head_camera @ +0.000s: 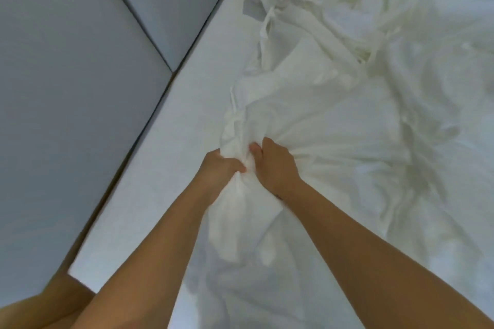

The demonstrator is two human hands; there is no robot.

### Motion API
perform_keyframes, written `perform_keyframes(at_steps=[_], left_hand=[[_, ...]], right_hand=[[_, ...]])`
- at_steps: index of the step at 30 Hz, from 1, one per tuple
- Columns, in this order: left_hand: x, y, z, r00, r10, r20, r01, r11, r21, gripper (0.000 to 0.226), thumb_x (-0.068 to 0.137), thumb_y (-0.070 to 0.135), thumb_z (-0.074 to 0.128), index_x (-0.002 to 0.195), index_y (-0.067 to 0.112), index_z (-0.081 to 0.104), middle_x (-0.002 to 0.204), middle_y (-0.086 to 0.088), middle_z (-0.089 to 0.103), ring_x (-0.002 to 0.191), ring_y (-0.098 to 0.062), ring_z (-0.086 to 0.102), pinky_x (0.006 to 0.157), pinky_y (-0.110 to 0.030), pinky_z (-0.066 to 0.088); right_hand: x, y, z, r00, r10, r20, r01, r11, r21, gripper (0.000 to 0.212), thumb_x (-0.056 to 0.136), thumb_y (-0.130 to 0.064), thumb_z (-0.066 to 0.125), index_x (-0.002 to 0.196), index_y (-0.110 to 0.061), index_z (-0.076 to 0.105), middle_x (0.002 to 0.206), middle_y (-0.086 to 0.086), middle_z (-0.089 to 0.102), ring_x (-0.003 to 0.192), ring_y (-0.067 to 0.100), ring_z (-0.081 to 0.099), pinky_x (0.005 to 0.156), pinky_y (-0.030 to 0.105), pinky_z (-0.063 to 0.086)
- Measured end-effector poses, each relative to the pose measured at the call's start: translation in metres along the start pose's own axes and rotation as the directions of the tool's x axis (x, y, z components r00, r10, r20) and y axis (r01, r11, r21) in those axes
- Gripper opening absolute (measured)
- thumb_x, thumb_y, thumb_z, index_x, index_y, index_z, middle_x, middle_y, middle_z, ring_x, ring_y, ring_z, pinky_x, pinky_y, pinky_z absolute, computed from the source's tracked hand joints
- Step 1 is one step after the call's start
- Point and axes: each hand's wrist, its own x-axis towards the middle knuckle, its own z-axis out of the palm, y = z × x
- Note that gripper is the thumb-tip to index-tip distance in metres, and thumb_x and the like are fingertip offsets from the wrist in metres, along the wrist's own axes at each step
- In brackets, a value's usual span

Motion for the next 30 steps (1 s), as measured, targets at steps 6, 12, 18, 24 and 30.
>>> perform_keyframes(at_steps=[6, 12, 18, 24, 30], left_hand=[[0.016, -0.042, 0.045, 0.929, 0.257, -0.266, -0.046, 0.795, 0.605, 0.047, 0.093, 0.027, 0.052, 0.132, 0.004, 0.039, 0.131, -0.015, 0.044, 0.121, -0.033, 0.045, 0.096, -0.041, 0.041], [-0.079, -0.071, 0.112, 0.699, 0.678, 0.226, -0.581, 0.355, 0.732, 0.061, 0.086, 0.036, 0.06, 0.137, 0.004, 0.044, 0.141, -0.018, 0.042, 0.135, -0.035, 0.032, 0.112, -0.053, 0.015], [-0.113, -0.149, 0.18, 0.776, 0.234, 0.586, -0.588, -0.07, 0.806, 0.113, 0.078, 0.064, 0.057, 0.149, 0.004, -0.006, 0.157, -0.017, 0.0, 0.145, -0.032, 0.003, 0.111, -0.057, 0.013], [-0.096, -0.156, 0.189, 0.813, 0.218, 0.54, -0.503, -0.205, 0.84, 0.102, 0.086, 0.024, 0.063, 0.147, 0.004, -0.015, 0.156, -0.022, 0.003, 0.145, -0.035, 0.008, 0.109, -0.046, 0.032], [-0.064, -0.1, 0.165, 0.732, 0.205, 0.65, -0.651, -0.07, 0.756, 0.033, 0.084, 0.004, 0.051, 0.117, 0.007, 0.054, 0.113, -0.011, 0.062, 0.106, -0.03, 0.057, 0.084, -0.03, 0.04]], right_hand=[[-0.033, 0.05, 0.002, 0.998, 0.047, 0.043, -0.057, 0.955, 0.291, 0.034, 0.097, -0.025, 0.049, 0.128, -0.01, 0.046, 0.125, 0.004, 0.051, 0.113, 0.018, 0.049, 0.087, 0.02, 0.032], [-0.154, 0.138, -0.023, 0.807, 0.342, -0.482, -0.172, 0.916, 0.363, 0.029, 0.091, -0.011, 0.056, 0.12, -0.01, 0.055, 0.111, -0.007, 0.05, 0.102, 0.011, 0.051, 0.088, 0.02, 0.038], [-0.237, 0.193, -0.001, 0.608, 0.614, -0.504, -0.328, 0.772, 0.544, 0.017, 0.088, -0.015, 0.058, 0.076, -0.027, 0.055, 0.081, -0.013, 0.058, 0.076, 0.002, 0.055, 0.065, 0.009, 0.04], [-0.23, 0.218, 0.011, 0.424, 0.893, -0.148, -0.315, 0.299, 0.901, 0.076, 0.073, -0.035, 0.079, 0.13, -0.01, 0.036, 0.115, 0.002, 0.049, 0.097, 0.016, 0.054, 0.079, 0.025, 0.044], [-0.201, 0.215, 0.009, 0.724, 0.689, -0.046, -0.058, 0.128, 0.99, 0.058, 0.066, -0.025, 0.085, 0.117, -0.02, 0.058, 0.107, 0.001, 0.069, 0.095, 0.013, 0.068, 0.077, 0.033, 0.057]])
